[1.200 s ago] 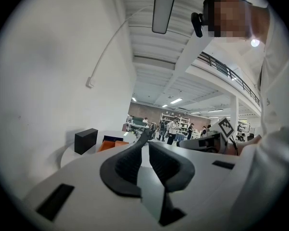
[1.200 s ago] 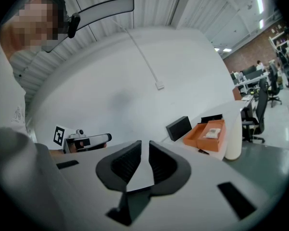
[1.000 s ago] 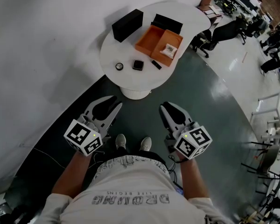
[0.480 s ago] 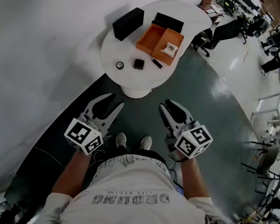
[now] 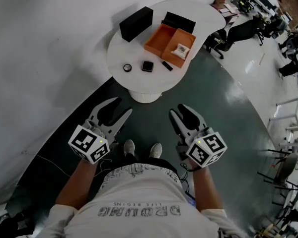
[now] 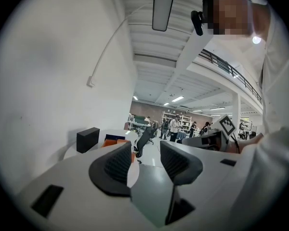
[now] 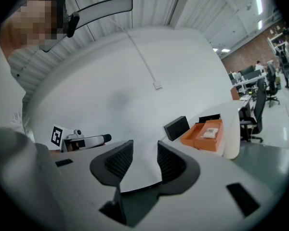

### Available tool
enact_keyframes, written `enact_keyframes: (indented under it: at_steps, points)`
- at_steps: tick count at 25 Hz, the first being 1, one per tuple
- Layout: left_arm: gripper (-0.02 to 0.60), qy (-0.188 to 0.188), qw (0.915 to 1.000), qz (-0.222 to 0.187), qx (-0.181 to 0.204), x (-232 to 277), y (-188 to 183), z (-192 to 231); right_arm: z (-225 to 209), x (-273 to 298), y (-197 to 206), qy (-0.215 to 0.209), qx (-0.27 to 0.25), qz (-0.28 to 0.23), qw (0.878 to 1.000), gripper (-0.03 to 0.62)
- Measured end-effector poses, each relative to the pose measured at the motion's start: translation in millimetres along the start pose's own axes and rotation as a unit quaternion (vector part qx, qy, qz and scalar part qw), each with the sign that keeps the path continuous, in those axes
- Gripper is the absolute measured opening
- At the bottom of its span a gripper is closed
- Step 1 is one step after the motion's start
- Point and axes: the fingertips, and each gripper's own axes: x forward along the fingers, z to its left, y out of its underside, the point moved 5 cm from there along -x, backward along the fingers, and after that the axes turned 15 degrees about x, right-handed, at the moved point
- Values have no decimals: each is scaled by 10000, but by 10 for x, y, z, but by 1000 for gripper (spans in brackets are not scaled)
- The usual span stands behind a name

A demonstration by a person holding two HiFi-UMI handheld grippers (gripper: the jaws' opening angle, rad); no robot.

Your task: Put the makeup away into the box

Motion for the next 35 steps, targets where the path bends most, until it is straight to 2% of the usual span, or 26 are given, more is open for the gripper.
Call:
enact_keyframes:
  at_steps: [9,23,35]
  points:
    - [218,-71,9999,79,66,134,4,-145,-184,-154,-56,10,61,-55,10000,193]
    - [227,-172,9996,233,48,715,69,-443,-761,-345,-298,-95,110,117,9998,199]
    - [227,-204,9994,291,-10,948,128,-350,-982,-261,-363,-55,181,218,9996,198]
